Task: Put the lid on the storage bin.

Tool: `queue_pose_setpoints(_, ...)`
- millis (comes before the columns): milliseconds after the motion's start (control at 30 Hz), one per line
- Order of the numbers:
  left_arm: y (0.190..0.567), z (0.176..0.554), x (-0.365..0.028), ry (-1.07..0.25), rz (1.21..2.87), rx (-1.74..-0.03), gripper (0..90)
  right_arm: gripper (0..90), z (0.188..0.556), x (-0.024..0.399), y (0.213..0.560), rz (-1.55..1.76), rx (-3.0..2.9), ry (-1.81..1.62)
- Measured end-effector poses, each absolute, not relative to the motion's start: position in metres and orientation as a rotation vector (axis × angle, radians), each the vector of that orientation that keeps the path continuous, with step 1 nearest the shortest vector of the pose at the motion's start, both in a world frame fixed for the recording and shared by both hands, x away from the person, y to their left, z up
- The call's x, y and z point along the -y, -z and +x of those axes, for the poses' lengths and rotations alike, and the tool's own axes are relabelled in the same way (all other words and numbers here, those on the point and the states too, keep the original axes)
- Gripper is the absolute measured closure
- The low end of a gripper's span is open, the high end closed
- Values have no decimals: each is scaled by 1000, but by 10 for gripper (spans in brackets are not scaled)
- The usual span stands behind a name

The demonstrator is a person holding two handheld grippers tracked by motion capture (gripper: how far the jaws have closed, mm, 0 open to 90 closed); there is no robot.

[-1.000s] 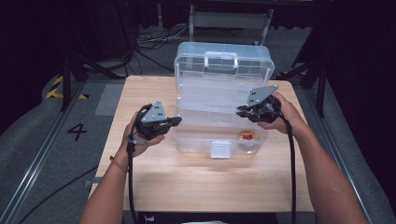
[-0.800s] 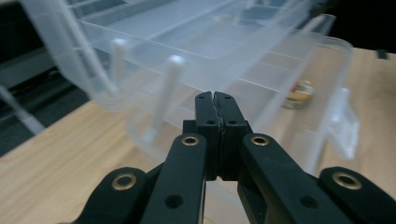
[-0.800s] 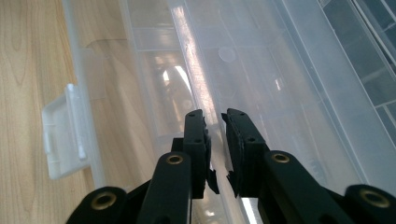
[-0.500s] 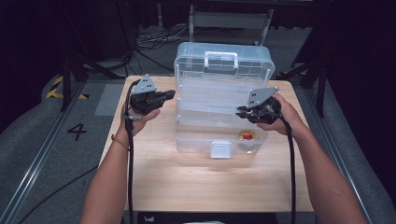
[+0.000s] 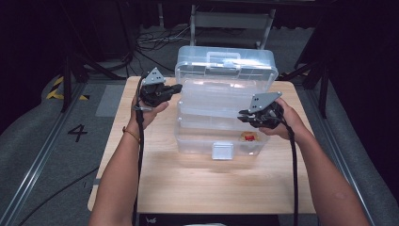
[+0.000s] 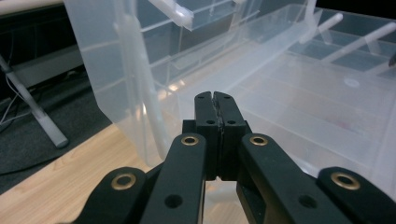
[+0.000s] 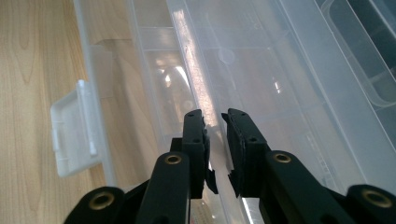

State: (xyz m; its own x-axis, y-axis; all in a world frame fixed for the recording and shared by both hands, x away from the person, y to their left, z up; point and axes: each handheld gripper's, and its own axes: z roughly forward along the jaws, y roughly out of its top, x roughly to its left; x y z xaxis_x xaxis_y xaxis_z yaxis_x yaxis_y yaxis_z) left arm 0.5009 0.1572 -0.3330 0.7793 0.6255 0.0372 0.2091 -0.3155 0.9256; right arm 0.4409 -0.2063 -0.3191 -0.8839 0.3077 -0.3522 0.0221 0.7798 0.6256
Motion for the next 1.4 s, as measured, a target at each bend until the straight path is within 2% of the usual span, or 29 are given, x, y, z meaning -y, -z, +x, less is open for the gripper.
queue_pose_setpoints(533,320,493,-159,-495,1893,-628,900,776,430,210,328,254,-2516,-888)
queue_pose_setpoints(1400,323,474,-159,-533,1940,-599,900,838,412,278,326,389,-2430,-1022)
